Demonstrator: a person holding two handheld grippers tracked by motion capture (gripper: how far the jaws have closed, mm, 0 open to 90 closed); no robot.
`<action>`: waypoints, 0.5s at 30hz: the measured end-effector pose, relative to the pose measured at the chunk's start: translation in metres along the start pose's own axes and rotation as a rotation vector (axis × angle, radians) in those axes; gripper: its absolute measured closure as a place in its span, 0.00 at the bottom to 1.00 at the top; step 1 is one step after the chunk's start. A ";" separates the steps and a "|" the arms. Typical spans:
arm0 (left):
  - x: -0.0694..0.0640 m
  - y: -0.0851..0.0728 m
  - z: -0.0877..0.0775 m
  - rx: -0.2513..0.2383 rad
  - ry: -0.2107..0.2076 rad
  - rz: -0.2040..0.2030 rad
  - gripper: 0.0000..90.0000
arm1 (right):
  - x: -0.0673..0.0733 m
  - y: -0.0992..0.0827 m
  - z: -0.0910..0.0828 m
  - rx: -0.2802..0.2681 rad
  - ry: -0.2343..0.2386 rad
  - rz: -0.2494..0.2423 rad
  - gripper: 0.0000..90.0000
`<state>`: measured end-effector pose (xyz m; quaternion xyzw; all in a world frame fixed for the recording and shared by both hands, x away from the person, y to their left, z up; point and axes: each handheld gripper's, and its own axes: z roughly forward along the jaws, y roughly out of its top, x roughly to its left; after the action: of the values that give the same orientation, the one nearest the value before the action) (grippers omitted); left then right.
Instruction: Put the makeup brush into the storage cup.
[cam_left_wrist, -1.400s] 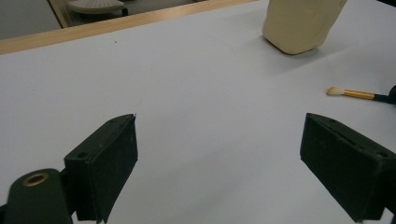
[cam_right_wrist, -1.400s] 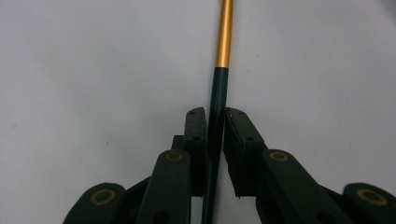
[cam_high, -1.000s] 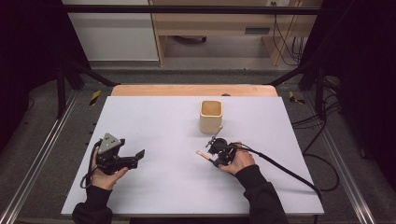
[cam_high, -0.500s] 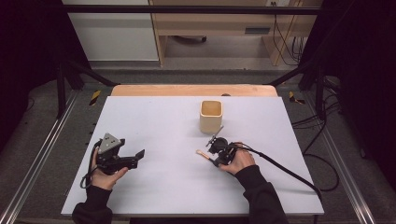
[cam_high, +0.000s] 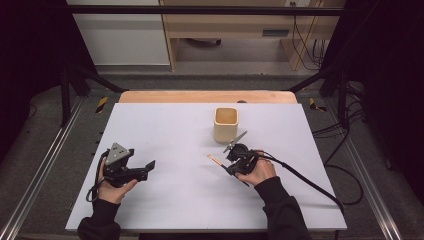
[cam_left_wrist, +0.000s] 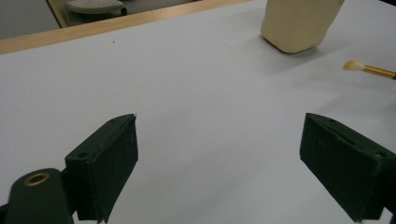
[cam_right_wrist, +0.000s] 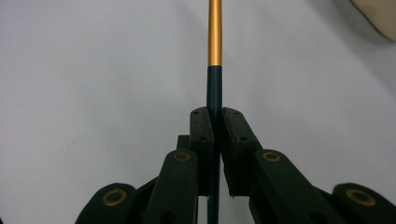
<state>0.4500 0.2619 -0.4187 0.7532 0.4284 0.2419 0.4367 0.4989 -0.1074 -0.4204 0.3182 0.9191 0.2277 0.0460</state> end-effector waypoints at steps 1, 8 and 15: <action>0.000 0.000 0.000 -0.001 -0.002 -0.002 0.12 | 0.001 0.000 -0.004 -0.020 -0.002 -0.002 0.93; -0.002 0.000 0.001 -0.005 -0.009 -0.005 0.12 | 0.002 -0.002 -0.013 -0.096 -0.006 -0.016 0.93; -0.006 0.001 0.001 -0.017 -0.026 -0.009 0.12 | 0.006 -0.003 -0.023 -0.200 -0.003 -0.018 0.93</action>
<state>0.4477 0.2557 -0.4180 0.7507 0.4239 0.2336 0.4496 0.4873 -0.1150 -0.4007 0.3043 0.8944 0.3176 0.0808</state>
